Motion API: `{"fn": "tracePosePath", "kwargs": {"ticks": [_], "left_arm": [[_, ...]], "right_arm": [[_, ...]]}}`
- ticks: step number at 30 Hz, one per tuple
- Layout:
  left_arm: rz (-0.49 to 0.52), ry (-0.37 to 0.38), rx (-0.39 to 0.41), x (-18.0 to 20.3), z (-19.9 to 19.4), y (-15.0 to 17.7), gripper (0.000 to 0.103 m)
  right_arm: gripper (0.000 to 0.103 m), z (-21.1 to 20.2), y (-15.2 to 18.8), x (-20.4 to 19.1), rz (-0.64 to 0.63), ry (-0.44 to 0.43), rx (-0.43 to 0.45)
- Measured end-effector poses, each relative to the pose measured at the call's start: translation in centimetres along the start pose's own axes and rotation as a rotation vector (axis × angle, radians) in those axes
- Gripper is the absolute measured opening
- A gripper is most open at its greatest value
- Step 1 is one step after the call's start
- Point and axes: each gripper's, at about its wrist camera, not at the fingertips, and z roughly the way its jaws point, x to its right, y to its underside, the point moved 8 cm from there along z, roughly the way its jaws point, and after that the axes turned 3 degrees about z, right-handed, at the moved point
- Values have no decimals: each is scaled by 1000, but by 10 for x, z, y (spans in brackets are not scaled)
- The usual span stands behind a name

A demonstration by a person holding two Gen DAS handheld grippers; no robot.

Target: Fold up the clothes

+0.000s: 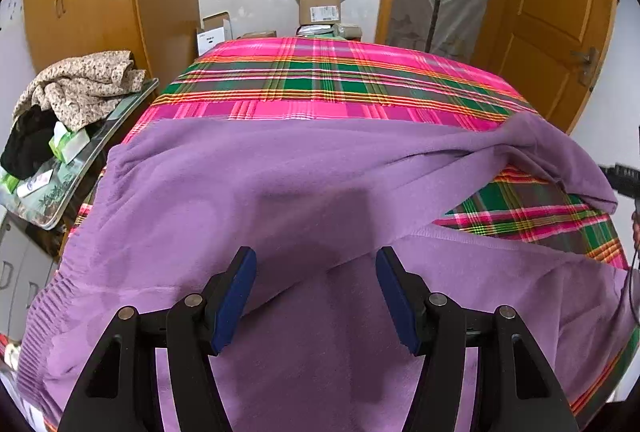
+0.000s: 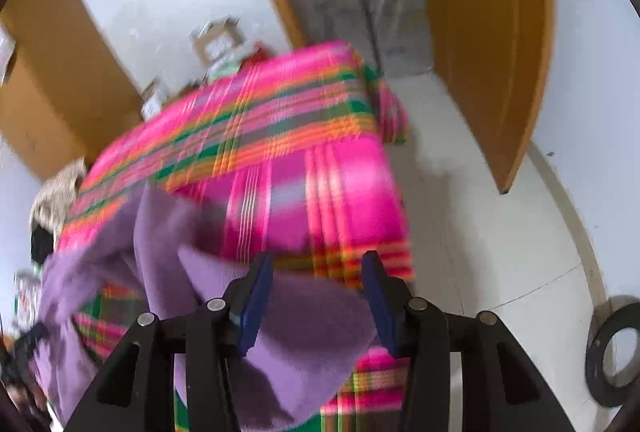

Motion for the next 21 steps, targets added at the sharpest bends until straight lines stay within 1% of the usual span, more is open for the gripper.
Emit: {"fn": "tracePosePath", "kwargs": {"ticks": [5, 7, 8, 9, 11, 12, 15, 17, 18, 19, 21], "left_arm": [[9, 6, 3, 5, -3, 0, 64], [7, 3, 5, 5, -4, -1, 64], [6, 2, 6, 5, -5, -1, 64], [4, 1, 7, 5, -5, -1, 64], [0, 0, 9, 4, -6, -2, 64], [-1, 0, 10, 4, -6, -2, 64], [-4, -2, 13, 3, -8, -2, 64], [-8, -7, 17, 1, -9, -3, 64], [-10, -9, 19, 1, -10, -3, 64], [-13, -12, 23, -1, -11, -3, 64], [-22, -21, 31, -6, -14, -5, 64]], "right_arm": [[46, 9, 18, -24, -101, -55, -71], [27, 10, 23, -32, -130, -78, -93], [11, 11, 25, -36, -144, -87, -102], [11, 10, 26, -40, -156, -95, -106], [11, 4, 20, -42, -162, -100, -82], [10, 0, 17, -41, -160, -98, -64], [10, -25, -10, -24, -89, -41, 69], [10, -47, -29, -2, -4, 15, 171], [10, -55, -37, 9, 34, 45, 209], [10, -62, -41, 19, 66, 72, 236], [12, -70, -43, 31, 108, 122, 257]]}}
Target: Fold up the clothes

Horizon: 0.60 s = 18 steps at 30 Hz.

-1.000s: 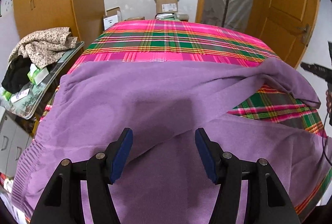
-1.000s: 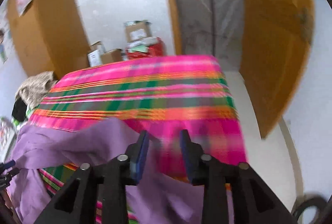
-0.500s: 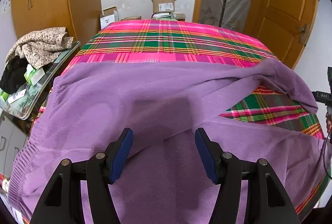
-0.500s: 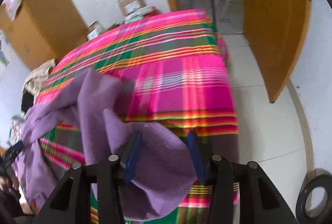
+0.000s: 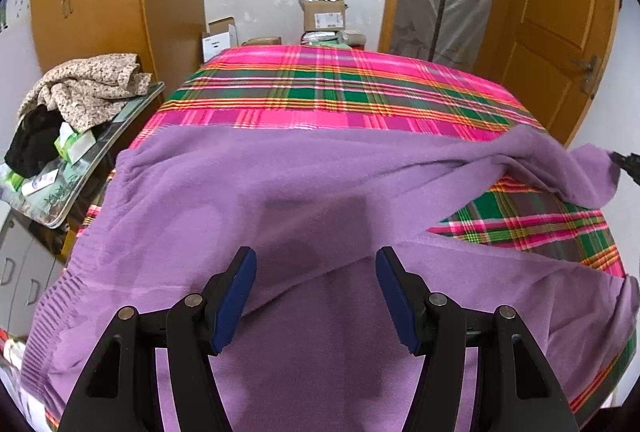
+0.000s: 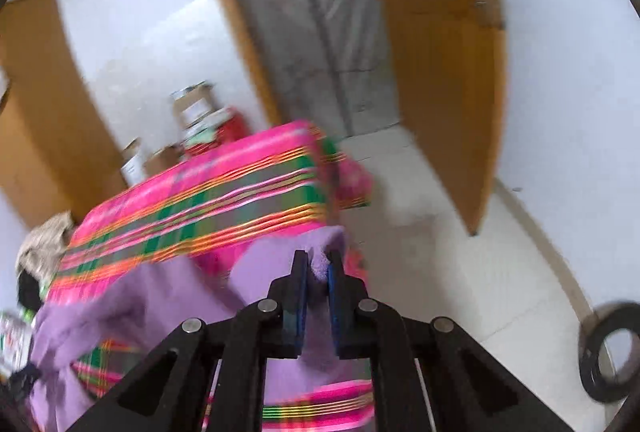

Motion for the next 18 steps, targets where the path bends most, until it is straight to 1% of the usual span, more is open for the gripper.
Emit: {"fn": "tracePosePath", "kwargs": {"ticks": [3, 5, 7, 9, 10, 12, 15, 18], "left_arm": [[-14, -21, 13, -10, -4, -3, 64], [-23, -43, 21, -19, -6, -6, 64], [-32, -71, 29, -31, -9, -9, 64], [-49, -112, 37, -51, -12, -12, 64], [-61, -134, 40, -62, -13, -14, 64], [-82, -175, 41, -86, -15, -18, 64], [-104, -239, 24, -124, -11, -23, 64], [-119, -263, -5, -152, 1, -30, 64]], "right_arm": [[18, -3, 4, 8, 21, 45, 5], [18, -9, 9, 2, 15, 39, 12], [24, -15, 13, -7, 1, 19, 19], [36, -21, 18, -18, -16, -6, 26], [42, -26, 23, -31, -36, -39, 30], [46, -30, 35, -59, -75, -107, 9], [46, -37, 58, -105, -141, -222, -36], [46, -37, 85, -147, -194, -310, -84]]}}
